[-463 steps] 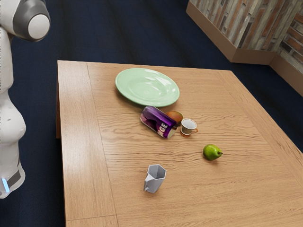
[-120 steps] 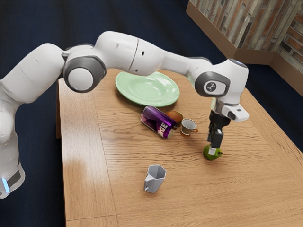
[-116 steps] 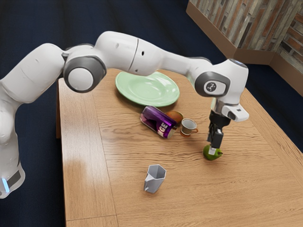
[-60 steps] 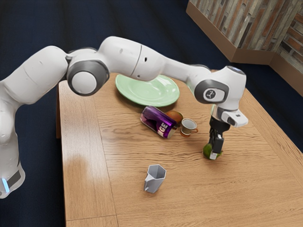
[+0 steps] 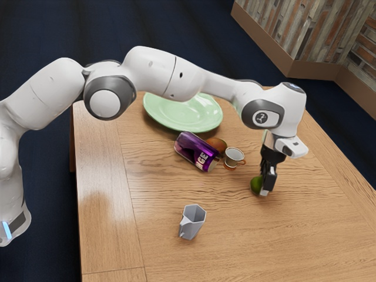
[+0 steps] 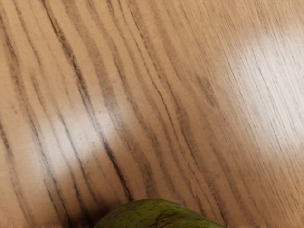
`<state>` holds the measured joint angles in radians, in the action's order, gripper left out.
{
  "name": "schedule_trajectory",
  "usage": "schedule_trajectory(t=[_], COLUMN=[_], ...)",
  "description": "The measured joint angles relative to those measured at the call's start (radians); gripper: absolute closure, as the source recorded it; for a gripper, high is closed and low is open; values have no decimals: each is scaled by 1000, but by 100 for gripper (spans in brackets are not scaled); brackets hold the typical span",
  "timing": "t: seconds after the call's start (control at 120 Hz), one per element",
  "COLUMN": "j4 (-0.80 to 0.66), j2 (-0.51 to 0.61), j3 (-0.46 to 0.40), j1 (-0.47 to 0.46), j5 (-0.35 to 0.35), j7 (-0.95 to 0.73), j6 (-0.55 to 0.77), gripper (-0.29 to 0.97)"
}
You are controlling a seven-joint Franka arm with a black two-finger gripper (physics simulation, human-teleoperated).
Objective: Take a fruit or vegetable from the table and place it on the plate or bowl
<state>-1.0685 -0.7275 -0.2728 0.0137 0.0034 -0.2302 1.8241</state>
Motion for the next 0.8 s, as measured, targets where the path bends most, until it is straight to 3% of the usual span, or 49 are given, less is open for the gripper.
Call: schedule_trajectory(t=[0.8], j4=[67], j2=[2], j3=[-2], j1=[-6], j5=[74], j7=[9], j6=[-149], gripper=[24])
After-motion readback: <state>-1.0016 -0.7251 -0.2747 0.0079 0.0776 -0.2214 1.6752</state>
